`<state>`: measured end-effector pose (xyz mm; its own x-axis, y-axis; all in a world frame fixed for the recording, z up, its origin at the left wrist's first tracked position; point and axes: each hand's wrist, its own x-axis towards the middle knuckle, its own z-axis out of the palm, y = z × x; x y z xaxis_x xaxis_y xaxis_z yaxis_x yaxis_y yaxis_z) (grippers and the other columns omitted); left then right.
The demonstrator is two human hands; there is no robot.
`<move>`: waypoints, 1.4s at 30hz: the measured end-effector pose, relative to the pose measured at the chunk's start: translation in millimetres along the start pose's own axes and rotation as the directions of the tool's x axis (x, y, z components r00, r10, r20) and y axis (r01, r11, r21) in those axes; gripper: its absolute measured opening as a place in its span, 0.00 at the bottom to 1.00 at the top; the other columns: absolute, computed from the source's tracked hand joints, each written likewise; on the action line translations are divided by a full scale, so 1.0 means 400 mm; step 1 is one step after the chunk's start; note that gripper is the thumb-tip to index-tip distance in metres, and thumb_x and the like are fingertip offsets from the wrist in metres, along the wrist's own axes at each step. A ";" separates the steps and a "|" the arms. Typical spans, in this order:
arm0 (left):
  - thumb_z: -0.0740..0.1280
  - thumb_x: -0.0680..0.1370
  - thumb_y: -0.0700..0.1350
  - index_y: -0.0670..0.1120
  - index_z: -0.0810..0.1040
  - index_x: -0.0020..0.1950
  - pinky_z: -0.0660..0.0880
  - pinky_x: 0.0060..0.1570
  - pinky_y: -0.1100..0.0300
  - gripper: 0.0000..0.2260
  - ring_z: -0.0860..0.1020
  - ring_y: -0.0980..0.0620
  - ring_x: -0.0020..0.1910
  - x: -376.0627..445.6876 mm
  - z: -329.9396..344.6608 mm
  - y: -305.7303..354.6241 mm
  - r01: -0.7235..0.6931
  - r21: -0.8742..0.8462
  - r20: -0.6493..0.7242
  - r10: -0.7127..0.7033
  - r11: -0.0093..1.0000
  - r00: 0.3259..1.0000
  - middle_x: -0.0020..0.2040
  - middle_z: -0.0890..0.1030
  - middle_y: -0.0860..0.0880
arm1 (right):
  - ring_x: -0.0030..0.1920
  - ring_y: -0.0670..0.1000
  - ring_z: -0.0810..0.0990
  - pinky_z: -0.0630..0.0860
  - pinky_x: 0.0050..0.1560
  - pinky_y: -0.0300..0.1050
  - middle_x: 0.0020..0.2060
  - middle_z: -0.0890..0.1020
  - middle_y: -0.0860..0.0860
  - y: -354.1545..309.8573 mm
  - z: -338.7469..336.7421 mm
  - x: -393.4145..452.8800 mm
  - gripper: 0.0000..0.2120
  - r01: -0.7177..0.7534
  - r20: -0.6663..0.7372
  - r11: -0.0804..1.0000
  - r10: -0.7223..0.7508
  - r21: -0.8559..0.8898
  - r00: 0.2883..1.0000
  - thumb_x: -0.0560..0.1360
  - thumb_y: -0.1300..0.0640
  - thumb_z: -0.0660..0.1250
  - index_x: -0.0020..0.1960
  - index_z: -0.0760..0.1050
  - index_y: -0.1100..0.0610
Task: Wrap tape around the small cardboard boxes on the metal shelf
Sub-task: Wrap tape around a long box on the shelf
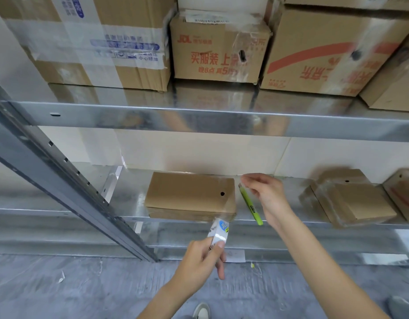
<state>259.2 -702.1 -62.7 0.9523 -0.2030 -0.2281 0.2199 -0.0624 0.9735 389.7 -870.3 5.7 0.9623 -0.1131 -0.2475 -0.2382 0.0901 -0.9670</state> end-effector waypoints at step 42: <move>0.56 0.84 0.53 0.39 0.74 0.40 0.70 0.31 0.63 0.21 0.79 0.45 0.26 0.129 0.070 -0.010 0.303 -0.237 -0.134 -0.340 0.923 0.931 0.27 0.80 0.38 | 0.48 0.54 0.82 0.70 0.46 0.45 0.48 0.85 0.58 0.131 0.047 0.308 0.10 -0.178 0.080 0.952 0.204 -0.251 0.976 0.72 0.63 0.71 0.51 0.81 0.66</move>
<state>301.6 -739.8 -78.8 0.8398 -0.0363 -0.5417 0.5420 0.1122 0.8328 498.1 -860.9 -74.1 0.9010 -0.0124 -0.4336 -0.4308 -0.1421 -0.8912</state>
